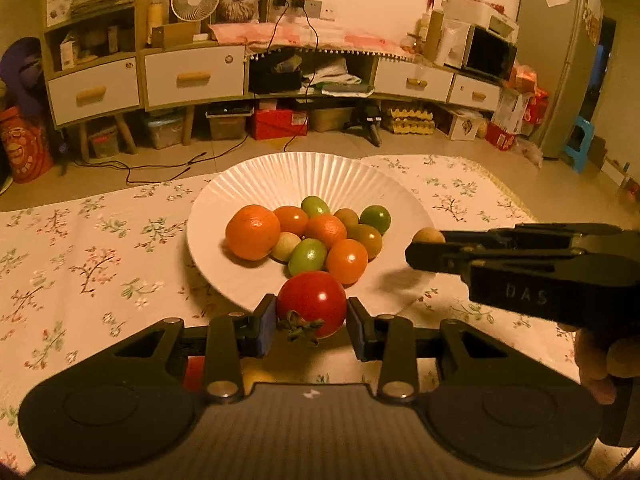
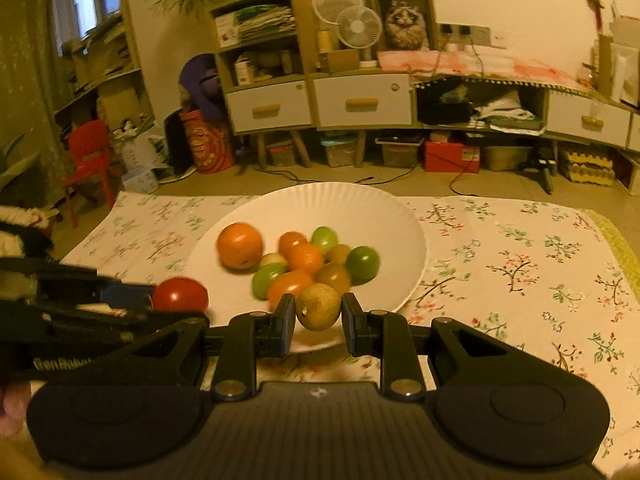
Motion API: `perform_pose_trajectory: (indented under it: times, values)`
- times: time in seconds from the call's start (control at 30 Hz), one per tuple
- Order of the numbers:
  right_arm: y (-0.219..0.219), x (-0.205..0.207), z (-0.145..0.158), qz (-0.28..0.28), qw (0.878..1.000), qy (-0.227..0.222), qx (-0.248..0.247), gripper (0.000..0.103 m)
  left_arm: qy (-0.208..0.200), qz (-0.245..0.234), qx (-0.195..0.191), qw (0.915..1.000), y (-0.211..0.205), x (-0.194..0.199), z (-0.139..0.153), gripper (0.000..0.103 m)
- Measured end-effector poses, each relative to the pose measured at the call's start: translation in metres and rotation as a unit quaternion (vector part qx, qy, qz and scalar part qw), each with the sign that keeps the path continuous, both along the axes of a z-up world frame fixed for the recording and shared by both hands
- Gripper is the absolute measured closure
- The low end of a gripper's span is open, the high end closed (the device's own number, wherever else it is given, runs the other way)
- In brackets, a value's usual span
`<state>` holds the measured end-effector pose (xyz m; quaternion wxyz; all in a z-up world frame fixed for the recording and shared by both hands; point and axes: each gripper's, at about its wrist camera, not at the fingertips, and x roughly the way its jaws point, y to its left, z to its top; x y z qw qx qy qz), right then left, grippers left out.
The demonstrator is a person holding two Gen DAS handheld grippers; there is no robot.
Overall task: Organize fruits
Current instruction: 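Carry the red tomato with the left tool while the right tool carries the tan fruit to the plate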
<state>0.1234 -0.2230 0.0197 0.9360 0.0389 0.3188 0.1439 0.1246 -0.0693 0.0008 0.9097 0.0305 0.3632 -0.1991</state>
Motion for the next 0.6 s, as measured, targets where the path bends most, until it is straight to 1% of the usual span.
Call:
perform_pose_trajectory:
  times: [0.23, 0.6]
  values:
    - [-0.002, 0.008, -0.005, 0.000, 1.000, -0.002, -0.022, 0.081, 0.005, -0.003, 0.007, 1.0000, -0.012, 0.011, -0.004, 0.064]
    - [-0.003, 0.017, -0.009, -0.002, 1.000, -0.003, -0.030, 0.081, 0.007, -0.001, 0.015, 0.9999, -0.016, 0.015, -0.008, 0.064]
